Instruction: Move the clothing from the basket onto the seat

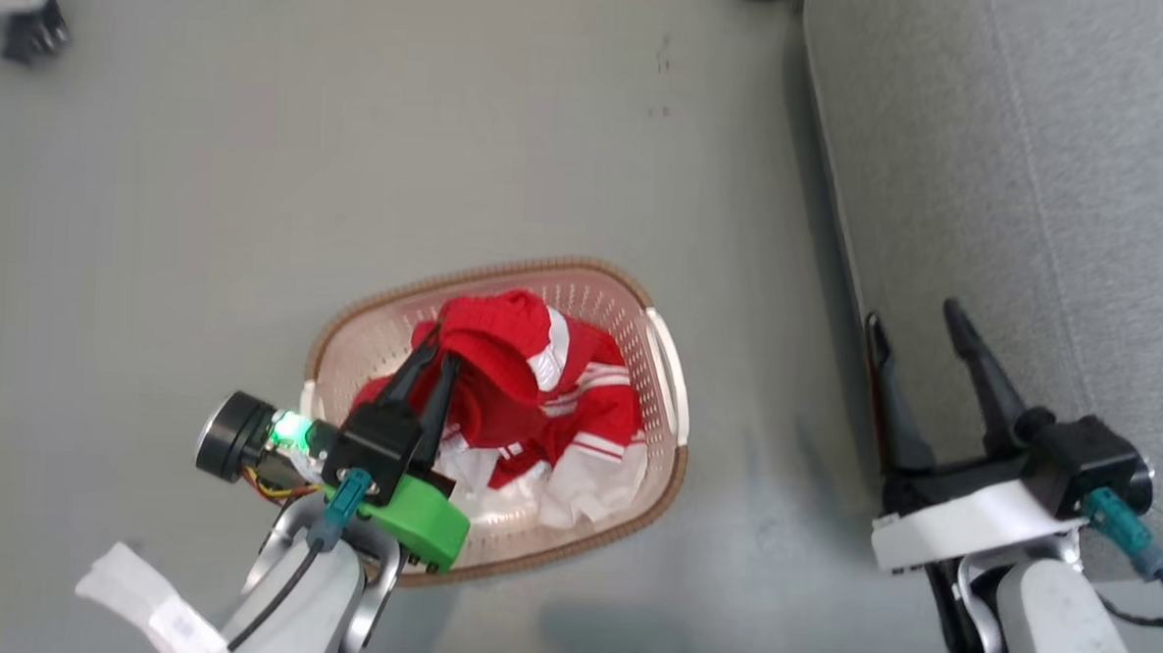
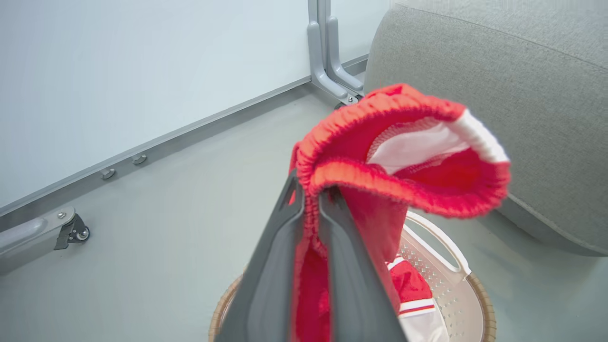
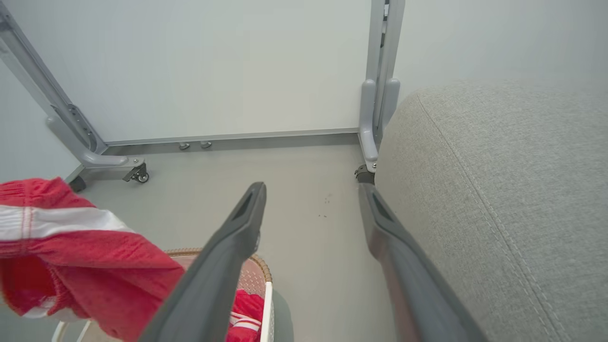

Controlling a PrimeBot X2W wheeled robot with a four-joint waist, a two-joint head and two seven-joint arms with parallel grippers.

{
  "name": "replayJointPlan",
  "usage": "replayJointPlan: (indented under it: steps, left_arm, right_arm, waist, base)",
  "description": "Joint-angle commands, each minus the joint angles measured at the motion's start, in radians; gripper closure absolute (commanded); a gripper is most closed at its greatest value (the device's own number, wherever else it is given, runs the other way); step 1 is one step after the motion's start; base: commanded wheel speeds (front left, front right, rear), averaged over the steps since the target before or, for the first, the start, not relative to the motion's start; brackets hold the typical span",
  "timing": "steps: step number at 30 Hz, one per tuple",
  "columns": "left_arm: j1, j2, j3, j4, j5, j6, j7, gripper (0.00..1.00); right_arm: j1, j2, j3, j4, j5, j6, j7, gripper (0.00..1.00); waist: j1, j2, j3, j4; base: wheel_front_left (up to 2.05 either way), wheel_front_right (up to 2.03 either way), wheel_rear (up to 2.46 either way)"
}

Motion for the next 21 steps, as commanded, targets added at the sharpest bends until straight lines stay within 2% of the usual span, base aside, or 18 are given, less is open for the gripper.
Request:
replayJointPlan:
  steps: [1, 7, 21]
  left_arm:
    - [0.047, -0.007, 0.013, -0.017, 0.015, -0.006, 0.000, 1.00]
    - [0.147, -0.025, 0.066, -0.082, 0.050, -0.013, 0.000, 1.00]
    - [0.170, -0.042, 0.107, -0.220, 0.121, -0.044, 0.000, 1.00]
  right_arm:
    - [0.038, -0.004, 0.012, 0.010, 0.008, -0.001, -0.005, 0.00]
    - [0.120, -0.004, 0.064, 0.045, 0.016, -0.001, -0.005, 0.00]
    - [0.181, -0.004, 0.141, 0.063, 0.022, -0.001, -0.005, 0.00]
  waist:
    - [0.0001, 0.0000, -0.228, 0.017]
    - [0.0001, 0.0000, -0.386, 0.001]
    - [0.0001, 0.0000, -0.478, 0.009]
  base:
    - [0.00, 0.00, 0.00]
    - [0.00, 0.00, 0.00]
    - [0.00, 0.00, 0.00]
